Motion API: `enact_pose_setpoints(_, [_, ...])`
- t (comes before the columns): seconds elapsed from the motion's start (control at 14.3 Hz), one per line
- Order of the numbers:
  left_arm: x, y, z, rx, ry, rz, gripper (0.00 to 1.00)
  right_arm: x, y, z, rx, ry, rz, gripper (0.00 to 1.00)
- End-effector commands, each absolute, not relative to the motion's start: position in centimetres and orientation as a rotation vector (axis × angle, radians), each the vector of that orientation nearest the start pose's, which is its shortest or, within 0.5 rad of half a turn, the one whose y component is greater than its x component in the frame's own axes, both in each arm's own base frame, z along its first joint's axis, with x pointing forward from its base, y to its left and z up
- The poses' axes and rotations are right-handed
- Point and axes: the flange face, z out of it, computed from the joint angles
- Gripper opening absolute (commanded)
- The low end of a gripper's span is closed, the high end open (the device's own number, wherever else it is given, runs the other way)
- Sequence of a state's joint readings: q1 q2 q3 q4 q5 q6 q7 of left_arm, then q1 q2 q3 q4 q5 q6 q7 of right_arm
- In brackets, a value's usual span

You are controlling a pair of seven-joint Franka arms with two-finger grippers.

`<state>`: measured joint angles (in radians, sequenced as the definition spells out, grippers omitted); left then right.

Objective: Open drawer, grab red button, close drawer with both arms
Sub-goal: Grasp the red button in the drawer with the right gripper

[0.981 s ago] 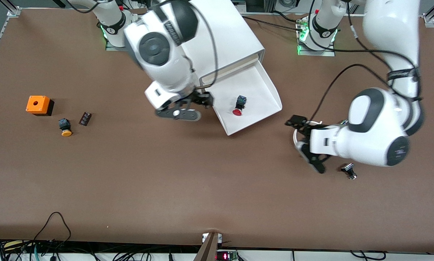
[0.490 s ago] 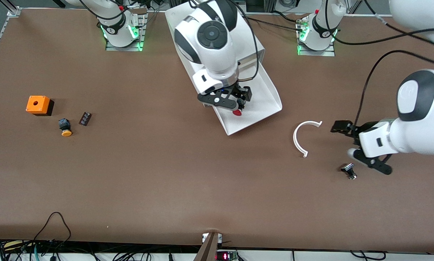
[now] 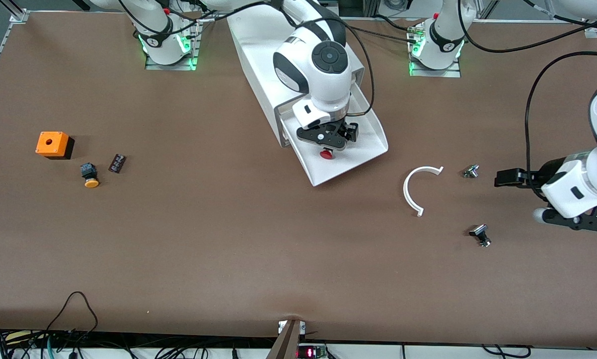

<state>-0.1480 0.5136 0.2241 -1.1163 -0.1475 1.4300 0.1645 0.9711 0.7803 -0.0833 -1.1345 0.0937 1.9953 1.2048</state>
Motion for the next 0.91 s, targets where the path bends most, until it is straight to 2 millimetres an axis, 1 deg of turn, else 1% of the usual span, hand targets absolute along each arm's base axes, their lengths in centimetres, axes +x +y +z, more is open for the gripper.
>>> enact_pose_setpoints(0.0, [67.6,1.7,52.2,-3.164,0.113,0.278,1.00,46.7,61.7,34.1,-3.018,0.506,-0.069,0.90])
enact_pose_setpoints(0.07, [67.5,1.8,52.3,-3.163,0.111,0.276,1.00,46.6,61.8,33.5,-3.033,0.495,-0.081,0.85])
enact_pose_setpoints(0.21, [67.5,1.8,52.4,-3.162,0.089,0.281,1.00,46.4,61.8,32.7,-3.053,0.481,-0.096,0.72])
enact_pose_setpoints(0.28, [67.3,1.8,52.8,-3.163,0.068,0.274,1.00,46.4,61.8,32.3,-3.057,0.479,-0.093,0.65])
enact_pose_setpoints(0.35, [67.0,1.9,53.6,-3.165,0.063,0.255,1.00,46.4,61.8,32.3,-3.059,0.470,-0.093,0.53])
enact_pose_setpoints(0.42, [66.9,2.2,53.9,-3.164,0.058,0.250,1.00,46.6,61.7,32.5,-3.058,0.462,-0.097,0.40])
enact_pose_setpoints(0.56, [66.8,2.6,54.0,-3.166,0.048,0.250,1.00,47.0,61.4,33.5,-3.053,0.462,-0.109,0.18])
enact_pose_setpoints(0.63, [66.7,2.6,54.1,-3.166,0.045,0.250,1.00,47.2,61.2,34.3,-3.049,0.465,-0.110,0.12])
enact_pose_setpoints(0.7, [66.5,2.7,54.5,-3.167,0.042,0.246,1.00,47.5,60.8,35.2,-3.045,0.464,-0.113,0.11])
enact_pose_setpoints(0.77, [66.2,2.7,54.9,-3.168,0.043,0.253,1.00,48.1,60.1,36.1,-3.047,0.453,-0.102,0.11])
enact_pose_setpoints(0.84, [65.9,2.8,55.4,-3.171,0.043,0.251,1.00,49.2,58.8,37.4,-3.048,0.441,-0.086,0.11])
